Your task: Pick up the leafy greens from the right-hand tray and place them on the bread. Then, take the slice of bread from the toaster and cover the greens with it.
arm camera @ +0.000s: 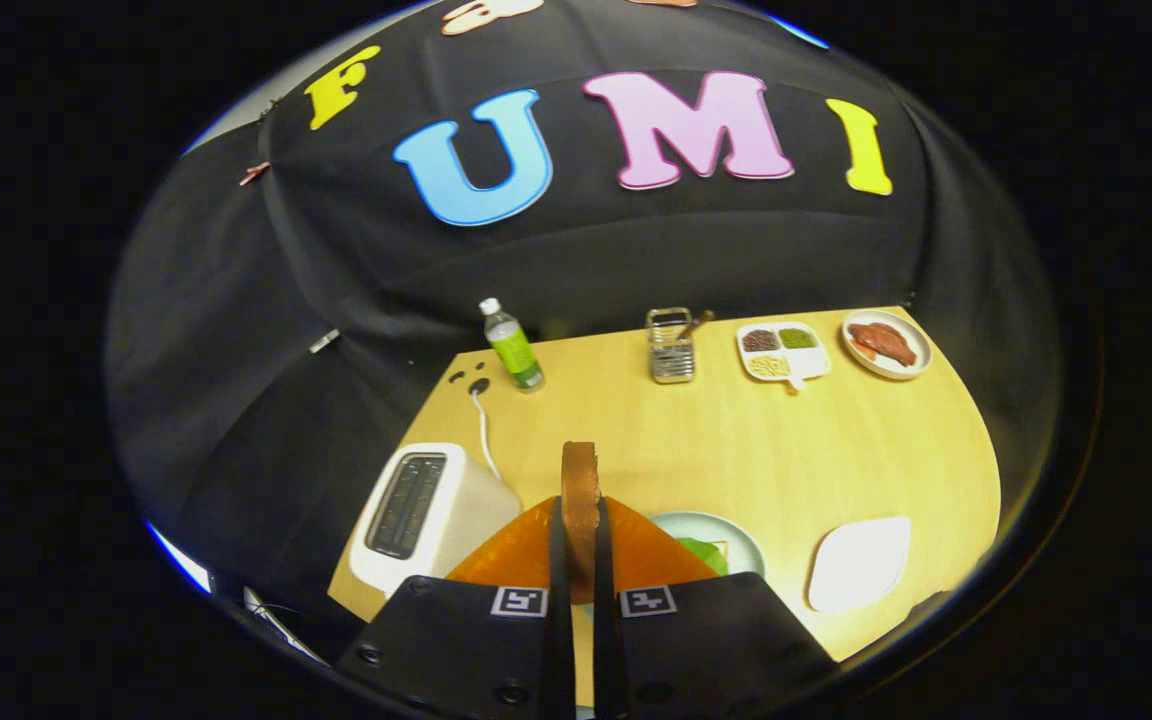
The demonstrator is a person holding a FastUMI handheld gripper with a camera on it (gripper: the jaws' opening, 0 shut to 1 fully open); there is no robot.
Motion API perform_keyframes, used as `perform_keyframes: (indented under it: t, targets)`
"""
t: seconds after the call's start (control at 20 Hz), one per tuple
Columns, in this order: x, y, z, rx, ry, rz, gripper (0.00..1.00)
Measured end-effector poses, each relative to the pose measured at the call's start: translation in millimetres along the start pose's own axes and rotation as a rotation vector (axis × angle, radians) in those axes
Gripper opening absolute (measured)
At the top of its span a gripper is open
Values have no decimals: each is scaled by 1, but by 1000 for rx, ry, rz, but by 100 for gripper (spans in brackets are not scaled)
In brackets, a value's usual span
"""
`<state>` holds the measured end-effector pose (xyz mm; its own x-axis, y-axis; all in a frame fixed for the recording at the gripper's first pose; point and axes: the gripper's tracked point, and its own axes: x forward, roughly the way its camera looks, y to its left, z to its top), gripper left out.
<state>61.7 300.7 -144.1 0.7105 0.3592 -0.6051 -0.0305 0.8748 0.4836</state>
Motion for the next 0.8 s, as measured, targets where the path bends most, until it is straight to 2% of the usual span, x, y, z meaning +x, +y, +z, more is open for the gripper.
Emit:
perform_keyframes:
  t: [0.1, 0.3, 0.65, 0.8]
  targets:
    - [3, -20, -17, 24, 12, -44, 12]
    - [22, -35, -49, 91, 24, -72, 11]
    - [58, -23, -80, 277, 58, -23, 12]
    - [66, -58, -99, 273, 67, -92, 12]
